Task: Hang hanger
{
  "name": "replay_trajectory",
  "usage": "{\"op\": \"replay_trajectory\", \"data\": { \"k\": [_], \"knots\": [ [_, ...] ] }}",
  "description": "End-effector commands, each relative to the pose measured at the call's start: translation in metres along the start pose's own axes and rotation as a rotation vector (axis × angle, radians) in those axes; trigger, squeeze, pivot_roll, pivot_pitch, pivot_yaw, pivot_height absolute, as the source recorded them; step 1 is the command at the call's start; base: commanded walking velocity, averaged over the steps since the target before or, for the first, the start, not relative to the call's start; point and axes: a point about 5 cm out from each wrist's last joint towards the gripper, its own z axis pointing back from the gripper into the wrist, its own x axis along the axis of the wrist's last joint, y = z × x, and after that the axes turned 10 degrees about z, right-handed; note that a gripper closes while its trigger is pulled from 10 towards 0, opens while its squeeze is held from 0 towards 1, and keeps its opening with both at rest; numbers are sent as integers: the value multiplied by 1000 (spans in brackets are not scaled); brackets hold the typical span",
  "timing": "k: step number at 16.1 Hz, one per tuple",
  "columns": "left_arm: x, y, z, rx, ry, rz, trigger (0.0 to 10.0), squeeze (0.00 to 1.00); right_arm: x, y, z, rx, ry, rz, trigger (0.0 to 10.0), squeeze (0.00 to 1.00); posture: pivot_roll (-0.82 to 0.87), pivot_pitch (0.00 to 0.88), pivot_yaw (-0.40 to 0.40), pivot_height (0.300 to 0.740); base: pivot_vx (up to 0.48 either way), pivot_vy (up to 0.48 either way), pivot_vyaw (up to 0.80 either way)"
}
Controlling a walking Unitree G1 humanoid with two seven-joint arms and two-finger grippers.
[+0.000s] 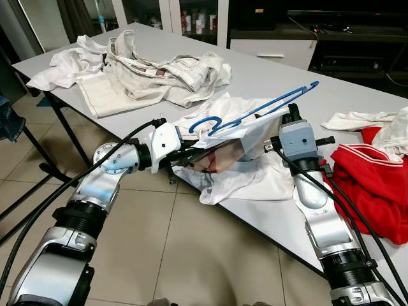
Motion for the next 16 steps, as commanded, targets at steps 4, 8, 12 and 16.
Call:
{"op": "replay_trajectory", "data": {
  "k": [4, 8, 12, 16],
  "knots": [
    [-7, 3, 7, 13, 50, 3, 0, 0, -1, -20, -4, -95, 12, -6, 1490, 0, 14, 0, 69, 723, 0, 0, 0],
    [-7, 3, 7, 13, 50, 3, 0, 0, -1, -20, -4, -95, 12, -6, 1490, 0, 14, 0, 69, 723, 0, 0, 0],
    [58, 64, 13, 508, -177, 143, 10000, 0, 29, 55, 24, 448, -77, -302, 10000, 0, 11, 0, 57, 723, 0, 0, 0],
    [53, 56, 7, 510, -147, 188, 10000, 0, 28, 51, 28, 505, -80, -294, 10000, 0, 6, 0, 48, 723, 0, 0, 0]
  ]
}}
